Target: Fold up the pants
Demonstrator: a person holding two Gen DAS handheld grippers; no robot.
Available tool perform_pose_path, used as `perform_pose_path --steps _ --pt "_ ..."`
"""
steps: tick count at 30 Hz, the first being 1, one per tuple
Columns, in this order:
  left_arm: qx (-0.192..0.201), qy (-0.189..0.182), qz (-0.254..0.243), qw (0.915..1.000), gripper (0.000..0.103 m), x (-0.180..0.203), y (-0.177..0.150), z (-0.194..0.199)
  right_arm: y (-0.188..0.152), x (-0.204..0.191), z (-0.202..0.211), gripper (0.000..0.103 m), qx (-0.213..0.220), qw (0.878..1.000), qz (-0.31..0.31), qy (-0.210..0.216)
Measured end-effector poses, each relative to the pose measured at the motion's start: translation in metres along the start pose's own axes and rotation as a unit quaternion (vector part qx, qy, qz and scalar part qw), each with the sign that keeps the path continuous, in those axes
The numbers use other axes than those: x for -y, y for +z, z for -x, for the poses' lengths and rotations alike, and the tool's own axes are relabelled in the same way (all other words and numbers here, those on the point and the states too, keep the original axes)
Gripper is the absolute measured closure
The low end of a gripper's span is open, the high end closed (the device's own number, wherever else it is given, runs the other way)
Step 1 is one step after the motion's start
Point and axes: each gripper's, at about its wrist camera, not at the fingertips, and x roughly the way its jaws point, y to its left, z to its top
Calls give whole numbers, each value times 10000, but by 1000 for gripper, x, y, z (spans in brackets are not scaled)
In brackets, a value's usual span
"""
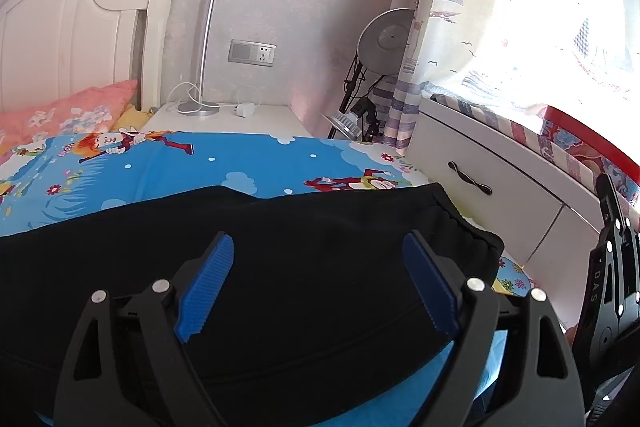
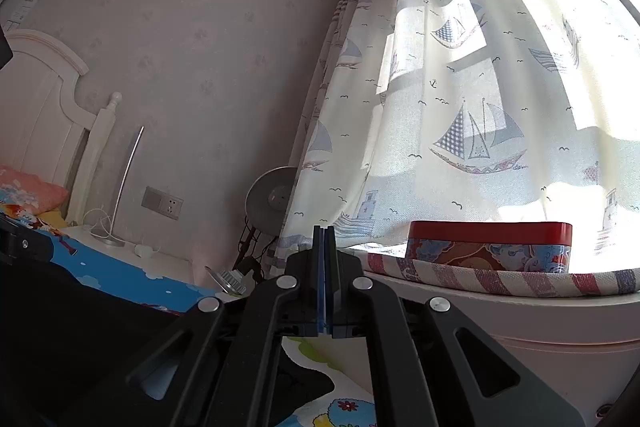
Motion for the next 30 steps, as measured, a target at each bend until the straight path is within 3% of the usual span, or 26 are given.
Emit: perform_pose_path --steps 2,3,4,5,9,13,16,18,20,22,23,24,26,28,30 --pt "-6 -13 8 10000 17 0 0 0 0 -1 -2 96 -104 9999 -32 63" --pt "-2 -17 28 10000 17 0 0 0 -1 -1 -4 75 -196 9995 -72 220" --pt "10 -10 33 10000 17 0 0 1 -2 -1 -5 22 -213 9996 -102 179" --pt "18 -9 28 10000 17 0 1 1 -3 1 -3 4 -69 9997 -172 161" --pt "32 42 10 10000 16 -3 1 4 0 -10 -2 5 -73 9996 85 252" --pt "0 288 54 9996 7 -18 0 15 4 -23 1 4 -95 9990 212 389" --pt "-265 566 -27 9980 7 -37 -4 21 4 -33 -3 4 -374 9967 228 677" --pt "-467 966 -20 9942 7 -60 -8 28 4 -36 -10 4 -719 9928 72 959" --pt "-985 1690 12 9807 9 -94 -19 25 3 -38 -17 4 -1028 9883 -113 1123" --pt "-1577 2218 171 9621 27 -133 -35 17 3 -40 -18 4 -1120 9863 -230 1190" --pt "-1965 2449 315 9489 32 -155 -46 12 4 -42 -20 4 -1184 9842 -293 1280" --pt "-2166 2522 484 9419 37 -171 -53 10 5 -43 -21 4 -1254 9821 -340 1366" --pt "-1955 2257 1022 9489 37 -197 -57 24 8 -47 -24 4 -1399 9769 -414 1562" --pt "-1768 2582 876 9457 37 -201 -55 34 8 -51 -31 4 -1637 9685 -497 1808" --pt "-1495 2460 1004 9524 27 -206 -52 45 4 -54 -43 4 -2071 9524 -710 2122"
